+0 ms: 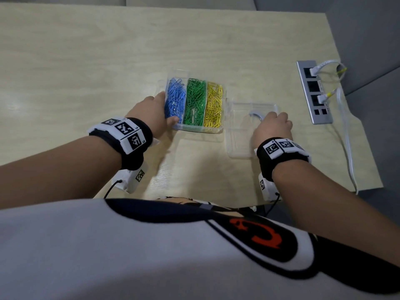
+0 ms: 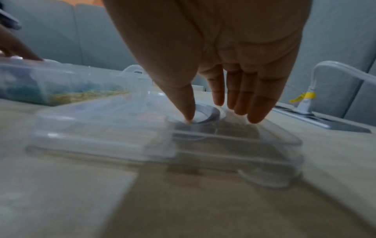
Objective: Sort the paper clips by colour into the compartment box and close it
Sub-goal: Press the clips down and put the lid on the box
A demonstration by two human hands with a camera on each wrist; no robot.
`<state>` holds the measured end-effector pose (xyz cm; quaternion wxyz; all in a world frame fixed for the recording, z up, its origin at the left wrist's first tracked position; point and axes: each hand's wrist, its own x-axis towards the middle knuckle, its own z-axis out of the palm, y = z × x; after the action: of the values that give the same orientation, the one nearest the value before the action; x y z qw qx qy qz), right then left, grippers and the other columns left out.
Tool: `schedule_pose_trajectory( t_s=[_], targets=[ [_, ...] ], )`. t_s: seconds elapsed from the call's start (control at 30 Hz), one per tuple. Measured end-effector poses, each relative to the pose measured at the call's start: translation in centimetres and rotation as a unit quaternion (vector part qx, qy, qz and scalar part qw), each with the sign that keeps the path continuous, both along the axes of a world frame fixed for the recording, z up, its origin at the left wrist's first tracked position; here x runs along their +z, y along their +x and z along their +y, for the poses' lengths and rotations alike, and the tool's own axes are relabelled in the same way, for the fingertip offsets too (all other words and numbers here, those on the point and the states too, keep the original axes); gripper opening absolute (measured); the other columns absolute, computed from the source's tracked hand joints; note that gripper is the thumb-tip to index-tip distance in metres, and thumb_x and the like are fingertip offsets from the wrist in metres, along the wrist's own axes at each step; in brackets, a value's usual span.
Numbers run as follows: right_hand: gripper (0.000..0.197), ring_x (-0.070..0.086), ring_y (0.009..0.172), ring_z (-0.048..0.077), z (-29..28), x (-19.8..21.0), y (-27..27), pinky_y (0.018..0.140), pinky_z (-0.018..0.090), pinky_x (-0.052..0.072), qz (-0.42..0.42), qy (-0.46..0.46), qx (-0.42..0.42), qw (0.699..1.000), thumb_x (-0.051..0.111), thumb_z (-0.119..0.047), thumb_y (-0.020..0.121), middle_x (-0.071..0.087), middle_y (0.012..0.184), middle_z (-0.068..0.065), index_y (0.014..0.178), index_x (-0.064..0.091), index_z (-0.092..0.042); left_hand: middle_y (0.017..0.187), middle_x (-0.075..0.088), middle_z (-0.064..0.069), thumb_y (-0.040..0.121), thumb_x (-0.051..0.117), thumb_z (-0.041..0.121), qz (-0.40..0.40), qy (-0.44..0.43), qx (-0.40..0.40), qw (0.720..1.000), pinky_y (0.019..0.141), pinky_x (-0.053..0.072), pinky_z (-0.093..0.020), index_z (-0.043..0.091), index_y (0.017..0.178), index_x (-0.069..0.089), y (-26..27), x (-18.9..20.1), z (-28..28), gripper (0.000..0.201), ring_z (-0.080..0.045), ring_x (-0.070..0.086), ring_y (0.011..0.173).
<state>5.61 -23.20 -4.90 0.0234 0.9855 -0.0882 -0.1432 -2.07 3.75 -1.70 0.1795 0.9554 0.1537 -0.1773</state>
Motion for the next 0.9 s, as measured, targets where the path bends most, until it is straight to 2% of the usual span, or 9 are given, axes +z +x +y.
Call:
schedule_pose_trajectory(
  t_s=[0.17, 0.3, 0.4, 0.47, 0.53, 0.63, 0.7, 0.8, 0.9],
  targets=[
    [0.044, 0.052, 0.108, 0.035, -0.3, 0.9, -0.3, 0.070, 0.037, 0.041, 0.025, 0.016, 0.033, 0.999, 0.061, -0.007, 0.086, 0.041, 0.128, 0.020, 0.126, 0.043, -0.003, 0.127, 0.051, -0.021, 0.089, 0.058, 0.045, -0.002, 0.001, -0.001, 1.000, 0.092, 0.041, -0.043, 0.009, 0.141, 0.030, -0.2, 0.0, 0.0, 0.069, -0.038, 0.051, 0.114],
    [0.032, 0.053, 0.110, 0.036, -0.1, 0.6, -1.0, 0.072, 0.034, 0.041, 0.012, 0.054, 0.040, 0.998, 0.059, -0.007, 0.086, 0.038, 0.135, 0.019, 0.118, 0.052, -0.006, 0.126, 0.051, -0.021, 0.089, 0.058, 0.045, -0.006, 0.003, -0.006, 1.000, 0.091, 0.041, -0.043, 0.009, 0.140, 0.031, -0.3, 0.0, 0.0, 0.068, -0.037, 0.052, 0.113],
    [0.048, 0.058, 0.105, 0.036, -0.1, 1.2, -0.7, 0.074, 0.037, 0.046, -0.001, 0.102, -0.034, 0.994, 0.070, -0.016, 0.083, 0.051, 0.123, 0.020, 0.121, 0.043, -0.002, 0.126, 0.051, -0.020, 0.089, 0.058, 0.045, -0.006, 0.006, -0.006, 1.000, 0.091, 0.041, -0.042, 0.009, 0.140, 0.031, -0.3, 0.0, 0.0, 0.068, -0.037, 0.052, 0.113],
    [0.064, 0.058, 0.108, 0.035, -0.2, 1.5, -0.3, 0.079, 0.039, 0.047, 0.011, 0.130, -0.080, 0.988, 0.071, -0.029, 0.084, 0.056, 0.122, 0.019, 0.131, 0.039, -0.001, 0.125, 0.052, -0.021, 0.089, 0.058, 0.045, -0.006, 0.008, -0.008, 1.000, 0.090, 0.042, -0.042, 0.009, 0.139, 0.032, -0.3, 0.1, 0.0, 0.067, -0.037, 0.052, 0.112],
    [0.071, 0.054, 0.114, 0.034, -0.2, 1.3, -0.5, 0.083, 0.039, 0.046, 0.036, 0.121, -0.074, 0.989, 0.070, -0.035, 0.085, 0.054, 0.124, 0.016, 0.139, 0.035, -0.005, 0.125, 0.052, -0.020, 0.089, 0.058, 0.045, -0.003, 0.011, -0.009, 1.000, 0.089, 0.042, -0.042, 0.009, 0.139, 0.032, -0.2, 0.1, 0.0, 0.067, -0.037, 0.053, 0.111],
    [0.051, 0.043, 0.117, 0.034, -0.3, 1.0, -1.0, 0.076, 0.038, 0.043, 0.030, 0.044, -0.050, 0.997, 0.066, -0.015, 0.085, 0.038, 0.134, 0.015, 0.130, 0.043, -0.005, 0.125, 0.052, -0.020, 0.089, 0.057, 0.046, -0.001, 0.013, -0.009, 1.000, 0.090, 0.042, -0.043, 0.009, 0.140, 0.031, -0.3, 0.1, 0.0, 0.068, -0.036, 0.053, 0.111],
    [0.053, 0.039, 0.117, 0.035, -0.3, 1.2, -1.2, 0.075, 0.039, 0.042, 0.042, 0.016, -0.049, 0.998, 0.064, -0.007, 0.082, 0.029, 0.136, 0.015, 0.130, 0.042, -0.008, 0.125, 0.052, -0.020, 0.089, 0.057, 0.045, -0.003, 0.011, -0.010, 1.000, 0.091, 0.042, -0.042, 0.009, 0.140, 0.031, -0.3, 0.1, 0.0, 0.068, -0.036, 0.053, 0.112],
    [0.050, 0.044, 0.116, 0.038, -0.4, 1.0, -1.2, 0.085, 0.044, 0.045, 0.038, 0.015, -0.038, 0.998, 0.057, -0.011, 0.089, 0.037, 0.132, 0.019, 0.134, 0.038, -0.007, 0.125, 0.052, -0.020, 0.089, 0.057, 0.045, -0.005, 0.008, -0.009, 1.000, 0.091, 0.042, -0.043, 0.009, 0.140, 0.031, -0.3, 0.1, 0.0, 0.068, -0.036, 0.053, 0.112],
    [0.040, 0.050, 0.109, 0.040, -0.7, 0.5, -1.1, 0.074, 0.041, 0.044, 0.014, 0.003, -0.009, 1.000, 0.052, -0.015, 0.092, 0.047, 0.123, 0.022, 0.127, 0.037, -0.004, 0.125, 0.052, -0.020, 0.089, 0.058, 0.045, -0.005, 0.007, -0.009, 1.000, 0.091, 0.042, -0.043, 0.009, 0.140, 0.031, -0.3, 0.1, 0.1, 0.068, -0.036, 0.053, 0.111]
  ],
)
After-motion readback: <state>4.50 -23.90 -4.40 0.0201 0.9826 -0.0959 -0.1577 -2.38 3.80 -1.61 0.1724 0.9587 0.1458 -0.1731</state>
